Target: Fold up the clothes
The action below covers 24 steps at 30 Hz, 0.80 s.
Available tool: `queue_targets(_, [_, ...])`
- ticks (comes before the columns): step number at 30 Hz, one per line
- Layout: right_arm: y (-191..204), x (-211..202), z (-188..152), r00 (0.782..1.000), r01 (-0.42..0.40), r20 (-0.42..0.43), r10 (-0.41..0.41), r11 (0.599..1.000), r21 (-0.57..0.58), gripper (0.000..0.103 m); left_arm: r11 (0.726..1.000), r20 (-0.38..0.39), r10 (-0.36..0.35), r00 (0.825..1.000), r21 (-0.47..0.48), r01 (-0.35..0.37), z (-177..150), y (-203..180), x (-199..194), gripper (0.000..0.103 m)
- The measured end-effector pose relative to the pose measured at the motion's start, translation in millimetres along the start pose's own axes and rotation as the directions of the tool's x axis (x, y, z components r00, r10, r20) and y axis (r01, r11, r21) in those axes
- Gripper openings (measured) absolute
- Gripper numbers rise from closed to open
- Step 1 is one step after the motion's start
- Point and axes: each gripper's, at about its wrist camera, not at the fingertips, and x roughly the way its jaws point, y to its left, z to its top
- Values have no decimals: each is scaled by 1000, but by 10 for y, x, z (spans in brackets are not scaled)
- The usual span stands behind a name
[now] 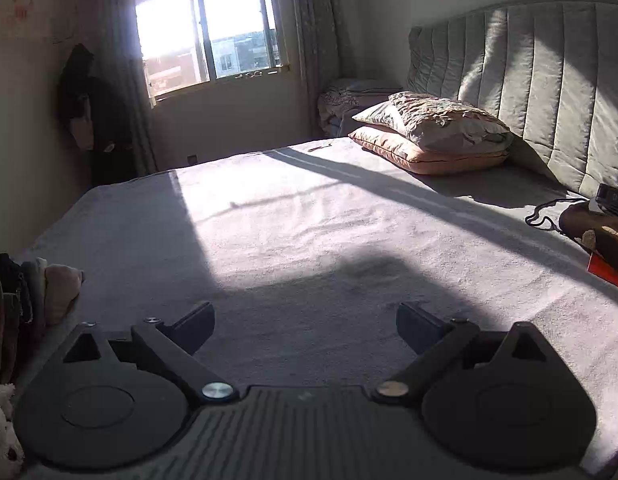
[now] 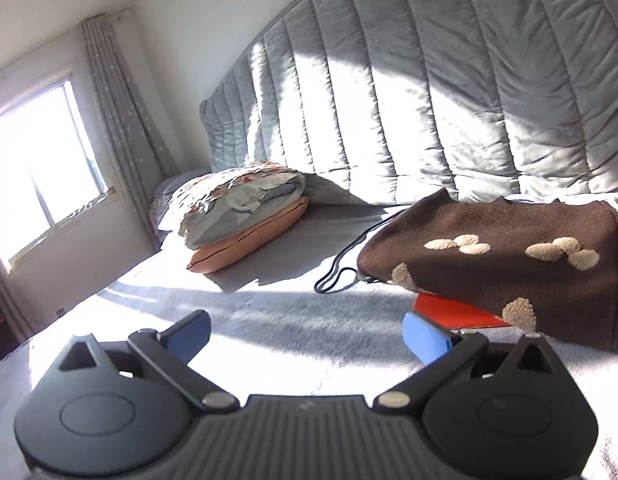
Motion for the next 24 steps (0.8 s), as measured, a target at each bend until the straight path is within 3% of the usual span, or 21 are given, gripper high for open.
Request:
queue_targets(2, [390, 33, -338, 984, -138, -129, 126, 987, -85, 103, 999, -46, 31, 998, -21, -32, -164, 196, 160, 100])
queue_targets(3, [601, 35, -545, 959, -219, -216, 186, 965, -143, 103, 998, -75, 41, 996, -35, -44, -262, 286, 253, 100])
queue_targets(5, [1016, 31, -954, 882, -378, -385, 271, 894, -239, 103, 996, -138, 55, 989, -66, -65, -473, 458, 449, 100])
queue_targets(7, [1333, -38, -1288, 854, -434, -452, 255, 829, -353, 103, 993, -192, 55, 980, -94, -74, -642, 584, 627, 100])
queue_targets(10, [1504, -30, -1549, 849, -428, -483, 214, 815, -391, 103, 987, -269, 49, 962, -133, -88, -886, 759, 890, 100])
queue_targets(13, [1559, 79, -1772, 815, -417, -557, 158, 828, -375, 103, 987, -292, 54, 955, -127, -94, -1008, 828, 1079, 100])
queue_targets(14, [1580, 101, -1845, 813, -408, -566, 138, 828, -384, 103, 988, -296, 54, 954, -123, -94, -1030, 837, 1132, 100])
queue_targets(15, [1614, 80, -1909, 835, -390, -536, 123, 819, -421, 103, 989, -298, 51, 953, -118, -90, -1069, 847, 1199, 100])
queue_targets(19, [1704, 11, -2101, 890, -347, -444, 109, 793, -500, 103, 988, -248, 19, 969, -144, -56, -1155, 889, 1295, 103])
queue_targets(24, [1725, 9, -2184, 923, -294, -372, 103, 812, -504, 103, 981, -199, -4, 980, -191, -35, -1176, 922, 1394, 103])
